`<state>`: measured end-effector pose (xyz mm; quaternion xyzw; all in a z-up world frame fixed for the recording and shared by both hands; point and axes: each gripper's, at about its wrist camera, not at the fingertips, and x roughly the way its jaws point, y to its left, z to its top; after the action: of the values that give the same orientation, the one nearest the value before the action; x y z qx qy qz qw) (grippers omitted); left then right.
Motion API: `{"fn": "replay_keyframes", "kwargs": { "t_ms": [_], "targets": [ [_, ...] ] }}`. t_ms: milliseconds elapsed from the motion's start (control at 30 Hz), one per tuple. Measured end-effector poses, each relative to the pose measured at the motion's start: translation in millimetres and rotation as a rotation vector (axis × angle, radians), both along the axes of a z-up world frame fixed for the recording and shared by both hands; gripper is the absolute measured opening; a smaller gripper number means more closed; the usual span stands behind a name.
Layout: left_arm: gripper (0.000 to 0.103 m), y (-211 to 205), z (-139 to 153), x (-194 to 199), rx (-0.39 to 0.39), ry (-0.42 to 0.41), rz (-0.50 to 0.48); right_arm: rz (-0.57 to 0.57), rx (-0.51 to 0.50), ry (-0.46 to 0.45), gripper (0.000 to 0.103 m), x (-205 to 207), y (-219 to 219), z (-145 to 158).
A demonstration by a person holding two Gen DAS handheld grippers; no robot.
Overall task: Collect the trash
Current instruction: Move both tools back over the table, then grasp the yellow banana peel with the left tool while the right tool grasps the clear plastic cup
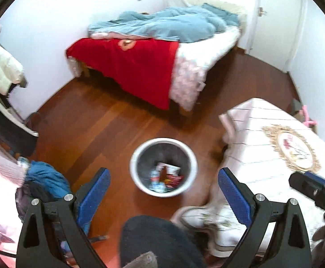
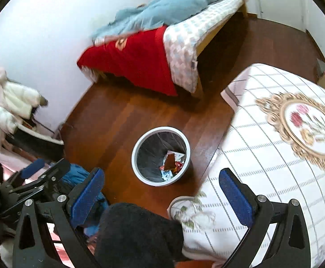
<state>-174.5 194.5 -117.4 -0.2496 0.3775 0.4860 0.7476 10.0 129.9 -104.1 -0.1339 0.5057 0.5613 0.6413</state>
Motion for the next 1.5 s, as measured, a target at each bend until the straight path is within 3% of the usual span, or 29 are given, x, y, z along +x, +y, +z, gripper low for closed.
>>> {"fn": "replay_keyframes", "kwargs": {
  "t_ms": [133,300,600,667,733,1000,1067,1100,1167,1267,1433,1500],
  "targets": [
    [0.099,-32,-18,51,-0.013,-0.014,-0.099,-0.093,-0.011,0.039,0.103,30,-61,-1],
    [0.099,-79,-63,146,-0.083,0.068,-0.275,-0.269,-0.112,0.014,0.103,86,-150,-23],
    [0.099,-183,-140,307,-0.17,0.236,-0.559,-0.734,-0.287,-0.011,0.103,221,-340,-92],
    [0.099,-203,-155,336,-0.178,0.287,-0.612,-0.799,-0.296,0.008,0.092,249,-372,-112],
    [0.099,-217,-166,354,-0.177,0.325,-0.638,-0.825,-0.291,0.037,0.078,267,-387,-129],
    [0.099,-239,-184,399,-0.197,0.377,-0.676,-0.873,-0.234,0.091,0.077,311,-402,-166],
    [0.099,-240,-182,406,-0.205,0.368,-0.676,-0.86,-0.213,0.118,0.064,316,-400,-176],
    [0.099,-241,-180,409,-0.209,0.359,-0.678,-0.856,-0.206,0.124,0.06,314,-402,-175],
    [0.099,-244,-176,416,-0.217,0.338,-0.688,-0.846,-0.194,0.12,0.042,312,-397,-180],
    [0.099,-252,-166,430,-0.25,0.284,-0.707,-0.846,-0.167,0.105,0.042,305,-398,-180],
    [0.097,-264,-160,460,-0.4,0.163,-0.745,-0.864,-0.172,0.086,0.042,288,-412,-176],
    [0.097,-275,-160,473,-0.423,0.126,-0.767,-0.876,-0.182,0.078,0.042,282,-418,-175]
  ]
}}
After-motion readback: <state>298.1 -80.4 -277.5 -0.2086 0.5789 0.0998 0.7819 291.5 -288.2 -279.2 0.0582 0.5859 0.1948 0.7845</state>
